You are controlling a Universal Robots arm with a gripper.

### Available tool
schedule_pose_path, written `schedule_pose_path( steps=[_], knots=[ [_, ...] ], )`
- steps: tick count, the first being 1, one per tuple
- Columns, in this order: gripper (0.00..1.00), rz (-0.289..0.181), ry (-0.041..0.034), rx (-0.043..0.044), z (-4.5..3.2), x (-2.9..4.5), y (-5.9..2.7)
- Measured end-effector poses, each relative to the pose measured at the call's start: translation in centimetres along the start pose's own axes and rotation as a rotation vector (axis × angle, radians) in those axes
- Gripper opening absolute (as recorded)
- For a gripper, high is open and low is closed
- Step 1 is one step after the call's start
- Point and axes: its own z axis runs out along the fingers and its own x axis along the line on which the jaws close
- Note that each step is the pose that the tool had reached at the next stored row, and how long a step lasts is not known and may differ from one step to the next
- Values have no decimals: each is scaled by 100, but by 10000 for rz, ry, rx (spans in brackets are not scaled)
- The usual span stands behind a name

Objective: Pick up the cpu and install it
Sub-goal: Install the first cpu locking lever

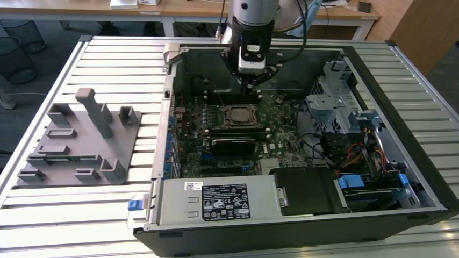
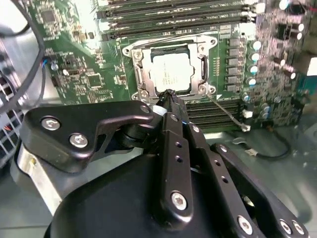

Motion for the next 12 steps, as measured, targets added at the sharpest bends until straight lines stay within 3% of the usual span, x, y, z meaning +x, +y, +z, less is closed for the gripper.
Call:
schedule_pose_path(
  steps=[12],
  knots=[
    [11,-2190,22,-40,22,0,0]
  ],
)
